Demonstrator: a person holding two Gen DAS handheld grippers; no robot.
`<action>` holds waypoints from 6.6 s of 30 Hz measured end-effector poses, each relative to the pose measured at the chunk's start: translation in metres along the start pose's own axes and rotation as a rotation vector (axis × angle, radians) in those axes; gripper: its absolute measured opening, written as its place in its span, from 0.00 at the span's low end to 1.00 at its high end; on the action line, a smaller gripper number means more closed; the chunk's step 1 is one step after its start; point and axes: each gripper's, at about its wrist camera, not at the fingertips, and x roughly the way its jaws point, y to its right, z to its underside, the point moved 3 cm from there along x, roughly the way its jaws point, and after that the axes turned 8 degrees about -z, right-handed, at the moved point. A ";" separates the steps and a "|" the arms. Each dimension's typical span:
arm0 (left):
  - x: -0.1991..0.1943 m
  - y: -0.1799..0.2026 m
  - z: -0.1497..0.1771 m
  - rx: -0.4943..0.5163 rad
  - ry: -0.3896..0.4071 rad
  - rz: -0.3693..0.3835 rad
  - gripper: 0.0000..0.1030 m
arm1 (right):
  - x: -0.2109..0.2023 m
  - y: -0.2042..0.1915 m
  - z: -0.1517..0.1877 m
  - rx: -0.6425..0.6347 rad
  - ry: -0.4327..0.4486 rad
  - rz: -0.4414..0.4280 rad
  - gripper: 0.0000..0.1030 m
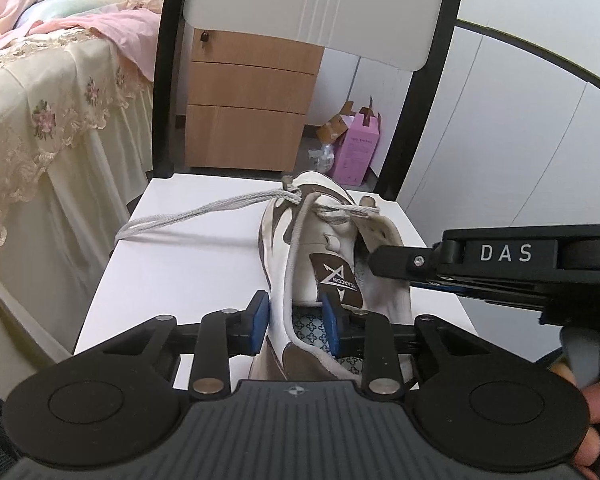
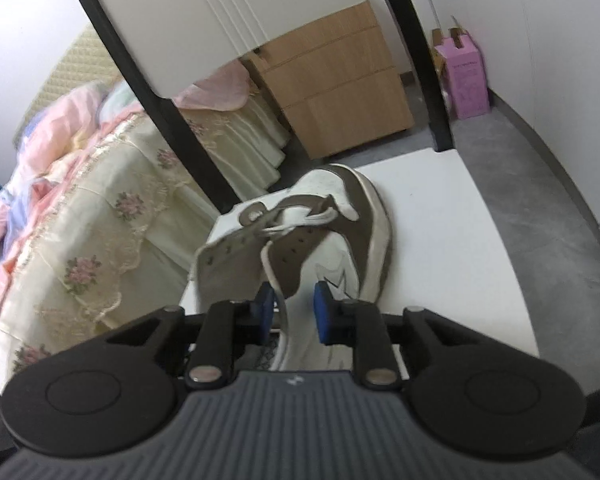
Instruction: Lace up shoes with both hands
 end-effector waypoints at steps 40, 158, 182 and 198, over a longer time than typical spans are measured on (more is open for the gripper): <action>0.107 -0.081 -0.046 -0.951 -0.232 0.258 0.45 | -0.010 0.028 -0.023 0.168 0.083 -0.127 0.39; 0.043 -0.165 -0.109 -0.346 0.461 -0.100 0.04 | 0.068 -0.007 -0.074 -0.099 0.133 -0.275 0.39; 0.045 0.002 -0.047 0.579 0.494 -0.009 0.04 | 0.049 0.043 -0.090 0.327 0.162 -0.513 0.39; 0.041 0.009 -0.046 0.633 0.500 -0.011 0.04 | 0.045 0.043 -0.091 0.386 0.227 -0.619 0.04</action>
